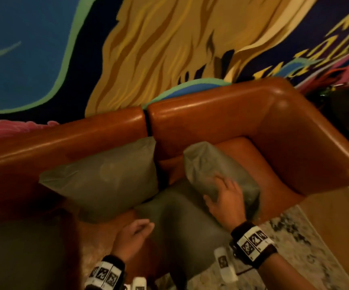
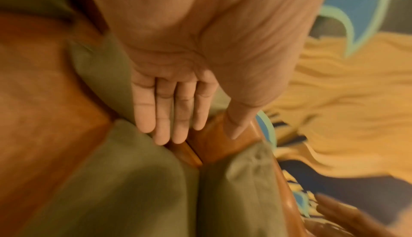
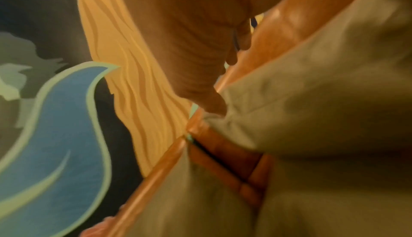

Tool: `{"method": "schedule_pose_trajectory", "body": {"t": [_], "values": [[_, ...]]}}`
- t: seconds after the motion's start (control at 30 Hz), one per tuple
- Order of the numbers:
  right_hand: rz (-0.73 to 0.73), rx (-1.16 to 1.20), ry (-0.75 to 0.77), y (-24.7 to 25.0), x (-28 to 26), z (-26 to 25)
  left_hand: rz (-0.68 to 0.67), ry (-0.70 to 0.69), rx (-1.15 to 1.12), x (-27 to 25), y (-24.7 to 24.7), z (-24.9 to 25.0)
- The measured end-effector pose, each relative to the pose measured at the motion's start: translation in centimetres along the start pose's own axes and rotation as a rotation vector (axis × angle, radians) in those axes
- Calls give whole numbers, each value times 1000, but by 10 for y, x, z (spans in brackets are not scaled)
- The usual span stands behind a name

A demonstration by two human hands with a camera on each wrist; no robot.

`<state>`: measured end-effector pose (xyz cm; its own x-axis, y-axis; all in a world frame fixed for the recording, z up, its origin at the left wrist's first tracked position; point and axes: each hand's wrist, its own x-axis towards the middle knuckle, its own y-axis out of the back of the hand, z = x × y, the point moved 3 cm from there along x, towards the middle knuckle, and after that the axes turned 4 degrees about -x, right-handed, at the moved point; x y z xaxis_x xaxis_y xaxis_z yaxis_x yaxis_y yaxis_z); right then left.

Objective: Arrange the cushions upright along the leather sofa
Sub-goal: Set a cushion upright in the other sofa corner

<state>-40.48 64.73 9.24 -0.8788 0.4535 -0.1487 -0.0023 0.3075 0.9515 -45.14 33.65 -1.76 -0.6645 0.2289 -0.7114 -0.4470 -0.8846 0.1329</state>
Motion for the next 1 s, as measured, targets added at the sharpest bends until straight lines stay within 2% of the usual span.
{"method": "schedule_pose_trajectory", "body": {"t": [0.1, 0.17, 0.27, 0.4, 0.5, 0.57, 0.73, 1.0], "values": [[-151, -211, -256, 4, -16, 68, -88, -9, 69, -4, -34, 24], [-258, -207, -388, -3, -28, 103, -135, -28, 117, -3, -52, 37], [-340, -70, -438, -18, -43, 126, -184, -35, 187, 2, -74, 47], [-177, -2, -379, -28, -49, 139, -228, -31, 175, 7, -96, 55], [-89, 112, -393, -21, -54, 146, -217, 0, 154, 7, -104, 59], [-109, 160, -393, -8, -54, 149, -203, 13, 138, 4, -107, 62], [-275, 158, -323, 1, -42, 168, -154, 39, 112, 10, -132, 71], [-352, 76, 96, 23, 16, 196, 33, 88, 21, 15, -219, 79]]}}
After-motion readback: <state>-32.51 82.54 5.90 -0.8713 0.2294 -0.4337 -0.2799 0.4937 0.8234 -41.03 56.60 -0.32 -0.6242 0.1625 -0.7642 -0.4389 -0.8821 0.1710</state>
